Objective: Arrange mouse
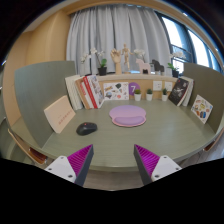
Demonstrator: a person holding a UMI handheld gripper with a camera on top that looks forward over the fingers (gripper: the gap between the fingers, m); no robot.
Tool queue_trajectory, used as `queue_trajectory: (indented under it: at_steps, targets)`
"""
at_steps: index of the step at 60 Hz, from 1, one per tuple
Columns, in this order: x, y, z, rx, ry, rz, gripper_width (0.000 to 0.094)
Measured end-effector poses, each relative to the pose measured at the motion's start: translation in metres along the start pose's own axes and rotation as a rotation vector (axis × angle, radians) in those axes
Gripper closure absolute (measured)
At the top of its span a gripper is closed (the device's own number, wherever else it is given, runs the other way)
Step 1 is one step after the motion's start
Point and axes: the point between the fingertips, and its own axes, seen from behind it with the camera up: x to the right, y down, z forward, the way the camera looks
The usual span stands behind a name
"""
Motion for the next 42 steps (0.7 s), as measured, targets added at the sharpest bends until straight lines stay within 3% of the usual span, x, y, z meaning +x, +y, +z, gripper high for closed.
queue_trajectory:
  at_steps: [19, 42]
  targets:
    - [-0.124, 0.053, 0.101, -0.151, -0.038, -0.015, 0.0121]
    - [-0.156, 0.018, 0.221, -0.163, 0.070, -0.020, 0.0125]
